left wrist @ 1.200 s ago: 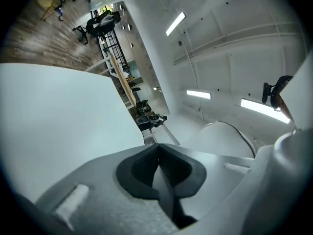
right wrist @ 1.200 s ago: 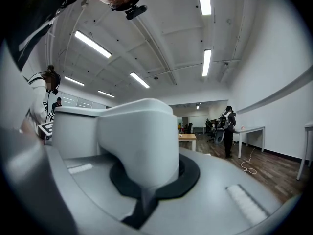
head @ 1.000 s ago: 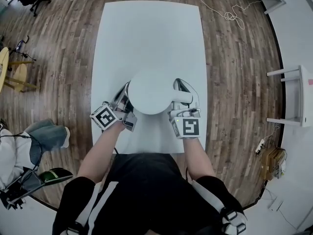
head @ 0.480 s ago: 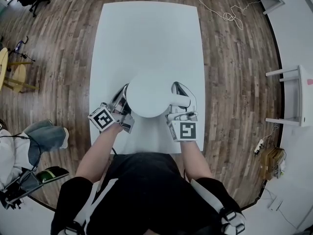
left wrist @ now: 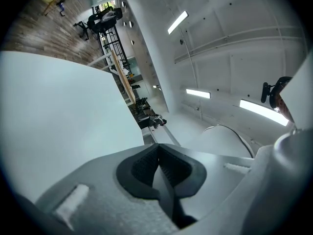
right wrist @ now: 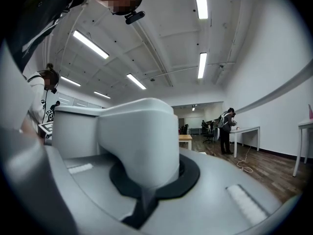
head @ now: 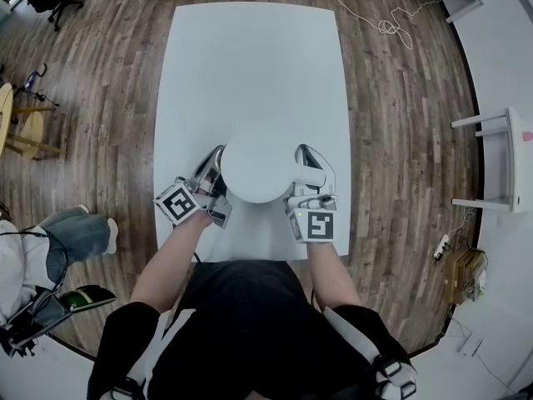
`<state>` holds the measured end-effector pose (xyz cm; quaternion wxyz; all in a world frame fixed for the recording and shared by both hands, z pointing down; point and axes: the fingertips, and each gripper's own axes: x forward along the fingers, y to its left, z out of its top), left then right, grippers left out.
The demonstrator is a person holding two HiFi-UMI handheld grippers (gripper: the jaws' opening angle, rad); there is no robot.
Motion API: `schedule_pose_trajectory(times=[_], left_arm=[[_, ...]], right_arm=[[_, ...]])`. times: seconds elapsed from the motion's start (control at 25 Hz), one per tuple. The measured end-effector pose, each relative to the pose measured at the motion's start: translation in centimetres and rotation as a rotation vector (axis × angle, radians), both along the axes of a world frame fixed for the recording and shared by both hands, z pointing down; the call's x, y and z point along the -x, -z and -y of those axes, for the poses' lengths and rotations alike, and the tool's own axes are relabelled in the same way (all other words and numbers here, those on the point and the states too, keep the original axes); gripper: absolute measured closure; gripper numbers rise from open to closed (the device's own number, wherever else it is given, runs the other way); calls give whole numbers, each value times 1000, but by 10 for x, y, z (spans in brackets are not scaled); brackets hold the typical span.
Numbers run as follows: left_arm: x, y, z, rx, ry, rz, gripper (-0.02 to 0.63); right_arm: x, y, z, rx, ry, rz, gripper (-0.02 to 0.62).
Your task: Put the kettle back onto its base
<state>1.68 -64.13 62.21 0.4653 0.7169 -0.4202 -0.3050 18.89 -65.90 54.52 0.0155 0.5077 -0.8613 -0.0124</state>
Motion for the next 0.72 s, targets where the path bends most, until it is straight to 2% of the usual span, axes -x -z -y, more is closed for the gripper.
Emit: schedule_pose_trajectory(times=[0.28, 0.32, 0.44, 0.48, 0.72], left_arm=[[6, -12, -7, 54, 24, -45, 609], [7, -13, -8, 53, 30, -58, 609], [14, -8, -11, 32, 53, -110, 606], [17, -6, -13, 24, 62, -126, 604], [40, 10, -35, -23, 66, -176, 605]], right_arm=[[-1, -2, 1, 1, -46, -1, 591], [-4, -3, 1, 8, -62, 2, 576], [-18, -14, -7, 49, -93, -2, 444], [-22, -19, -12, 67, -100, -10, 429], [-36, -36, -48, 134, -172, -24, 423]])
